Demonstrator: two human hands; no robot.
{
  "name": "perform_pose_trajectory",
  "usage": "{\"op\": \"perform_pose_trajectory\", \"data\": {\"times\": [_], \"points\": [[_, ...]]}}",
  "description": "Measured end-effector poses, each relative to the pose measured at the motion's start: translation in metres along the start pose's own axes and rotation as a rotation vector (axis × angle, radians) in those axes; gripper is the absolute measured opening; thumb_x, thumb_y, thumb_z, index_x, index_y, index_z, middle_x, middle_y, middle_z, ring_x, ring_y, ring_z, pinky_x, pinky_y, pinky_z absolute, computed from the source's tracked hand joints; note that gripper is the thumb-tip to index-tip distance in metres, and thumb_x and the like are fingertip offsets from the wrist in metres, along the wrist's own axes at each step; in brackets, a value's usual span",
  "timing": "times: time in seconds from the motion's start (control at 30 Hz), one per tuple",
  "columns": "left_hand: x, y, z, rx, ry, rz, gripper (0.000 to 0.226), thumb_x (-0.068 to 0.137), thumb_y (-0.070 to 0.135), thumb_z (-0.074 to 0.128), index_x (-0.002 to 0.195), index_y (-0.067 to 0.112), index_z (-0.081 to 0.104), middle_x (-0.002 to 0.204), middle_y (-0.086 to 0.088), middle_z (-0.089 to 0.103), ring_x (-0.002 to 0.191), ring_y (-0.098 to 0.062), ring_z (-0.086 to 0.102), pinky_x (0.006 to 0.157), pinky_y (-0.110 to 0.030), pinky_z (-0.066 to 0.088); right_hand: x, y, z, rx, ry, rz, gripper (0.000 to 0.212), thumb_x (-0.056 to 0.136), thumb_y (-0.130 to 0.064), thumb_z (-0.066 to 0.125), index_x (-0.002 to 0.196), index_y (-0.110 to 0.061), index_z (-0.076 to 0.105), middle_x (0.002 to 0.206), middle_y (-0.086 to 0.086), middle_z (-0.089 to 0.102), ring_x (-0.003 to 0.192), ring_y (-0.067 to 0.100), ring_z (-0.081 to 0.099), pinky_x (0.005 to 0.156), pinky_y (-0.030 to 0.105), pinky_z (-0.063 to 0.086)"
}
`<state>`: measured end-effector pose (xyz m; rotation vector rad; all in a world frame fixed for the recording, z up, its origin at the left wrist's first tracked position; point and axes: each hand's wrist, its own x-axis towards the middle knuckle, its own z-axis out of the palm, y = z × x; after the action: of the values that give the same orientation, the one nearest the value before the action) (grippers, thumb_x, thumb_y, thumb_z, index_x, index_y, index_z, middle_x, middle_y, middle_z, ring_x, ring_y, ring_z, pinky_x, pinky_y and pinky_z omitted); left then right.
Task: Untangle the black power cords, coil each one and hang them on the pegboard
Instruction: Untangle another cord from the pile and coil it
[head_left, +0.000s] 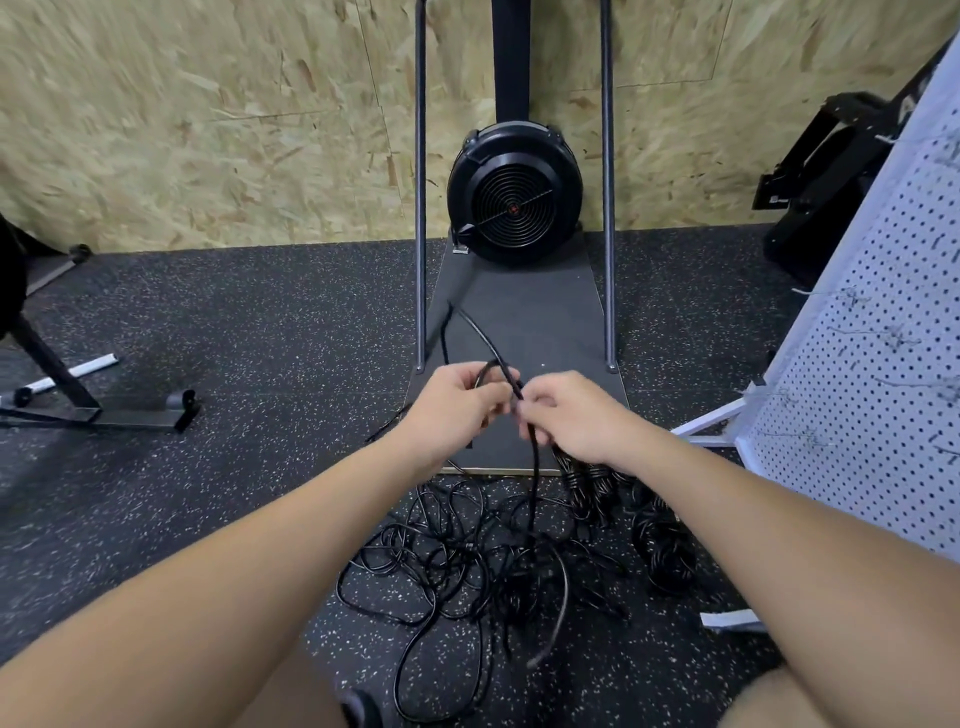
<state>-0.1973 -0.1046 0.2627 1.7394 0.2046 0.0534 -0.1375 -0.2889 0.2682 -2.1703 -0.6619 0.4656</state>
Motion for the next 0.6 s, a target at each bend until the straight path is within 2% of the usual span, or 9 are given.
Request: {"op": "perform_pose_trajectory", "data": {"times": [0.07, 0.17, 0.23, 0.3, 0.4, 0.43, 0.5, 0.53, 0.6], "points": [[-0.005, -0.006, 0.001, 0.004, -0.043, -0.037, 0.023, 0.104, 0.023, 0.065, 0.100, 0.004, 0.077, 0.079, -0.007, 0.063, 0.069, -0.020, 0.047, 0.056, -0.030, 0.035, -0.003, -0.017, -0.010, 0.130, 0.113, -0.047, 0.027, 0.107, -0.026, 0.062, 0.087, -0.014, 0.077, 0.067, -0.002, 0.068, 0.059, 0.016, 0.050, 0.056, 0.030, 0.037], [-0.012, -0.007, 0.001, -0.083, -0.200, -0.092, 0.025, 0.102, 0.015, 0.064, 0.119, 0.007, 0.080, 0.085, -0.005, 0.067, 0.069, -0.014, 0.050, 0.062, -0.027, 0.039, -0.002, -0.033, -0.023, 0.354, 0.233, -0.128, 0.020, 0.103, -0.023, 0.064, 0.094, -0.014, 0.079, 0.082, 0.008, 0.076, 0.065, 0.016, 0.053, 0.064, 0.031, 0.049], [-0.019, -0.009, 0.003, -0.046, -0.275, -0.086, 0.022, 0.102, 0.016, 0.070, 0.121, 0.014, 0.081, 0.084, -0.006, 0.061, 0.068, -0.014, 0.048, 0.060, -0.026, 0.036, 0.001, -0.037, -0.027, 0.444, 0.277, -0.180, 0.019, 0.104, -0.022, 0.065, 0.097, -0.012, 0.080, 0.087, 0.007, 0.076, 0.068, 0.017, 0.056, 0.073, 0.034, 0.052], [-0.024, -0.012, 0.005, 0.080, -0.264, -0.061, 0.016, 0.103, 0.027, 0.076, 0.111, 0.015, 0.082, 0.079, -0.007, 0.056, 0.063, -0.016, 0.042, 0.056, -0.030, 0.030, 0.004, -0.040, -0.027, 0.541, 0.288, -0.197, 0.019, 0.106, -0.018, 0.066, 0.101, -0.006, 0.079, 0.089, 0.009, 0.076, 0.071, 0.019, 0.057, 0.075, 0.035, 0.053], [-0.022, -0.014, 0.005, 0.122, -0.177, -0.032, 0.019, 0.106, 0.031, 0.073, 0.102, 0.016, 0.084, 0.077, 0.000, 0.065, 0.065, -0.020, 0.043, 0.055, -0.032, 0.029, 0.009, -0.039, -0.023, 0.642, 0.303, -0.153, 0.018, 0.108, -0.017, 0.067, 0.107, -0.003, 0.078, 0.097, 0.016, 0.080, 0.074, 0.020, 0.065, 0.076, 0.035, 0.058], [-0.020, -0.011, 0.002, 0.111, -0.133, -0.020, 0.020, 0.107, 0.031, 0.072, 0.102, 0.016, 0.084, 0.077, 0.001, 0.065, 0.067, -0.020, 0.044, 0.055, -0.031, 0.031, 0.009, -0.037, -0.022, 0.604, 0.318, -0.130, 0.016, 0.108, -0.018, 0.068, 0.108, -0.006, 0.078, 0.096, 0.012, 0.081, 0.074, 0.018, 0.068, 0.076, 0.034, 0.059], [-0.014, -0.005, -0.005, 0.083, -0.046, 0.011, 0.025, 0.108, 0.032, 0.070, 0.098, 0.012, 0.082, 0.076, 0.001, 0.061, 0.067, -0.017, 0.044, 0.054, -0.029, 0.032, 0.007, -0.030, -0.025, 0.364, 0.333, -0.093, 0.011, 0.105, -0.019, 0.068, 0.104, -0.013, 0.077, 0.086, 0.005, 0.081, 0.066, 0.010, 0.070, 0.068, 0.023, 0.054], [-0.012, -0.001, -0.008, 0.057, -0.015, 0.025, 0.028, 0.108, 0.034, 0.069, 0.095, 0.013, 0.080, 0.075, 0.001, 0.058, 0.067, -0.017, 0.043, 0.055, -0.029, 0.031, 0.003, -0.025, -0.025, 0.218, 0.289, -0.082, 0.011, 0.104, -0.019, 0.068, 0.100, -0.015, 0.077, 0.081, 0.002, 0.080, 0.061, 0.008, 0.069, 0.061, 0.019, 0.050], [-0.008, 0.005, -0.013, -0.027, 0.015, 0.055, 0.029, 0.109, 0.035, 0.067, 0.091, 0.016, 0.079, 0.074, 0.001, 0.055, 0.065, -0.015, 0.042, 0.056, -0.030, 0.030, -0.002, -0.018, -0.021, 0.009, 0.090, -0.057, 0.012, 0.104, -0.021, 0.069, 0.097, -0.016, 0.077, 0.079, -0.001, 0.080, 0.061, 0.007, 0.072, 0.055, 0.023, 0.052]]}}
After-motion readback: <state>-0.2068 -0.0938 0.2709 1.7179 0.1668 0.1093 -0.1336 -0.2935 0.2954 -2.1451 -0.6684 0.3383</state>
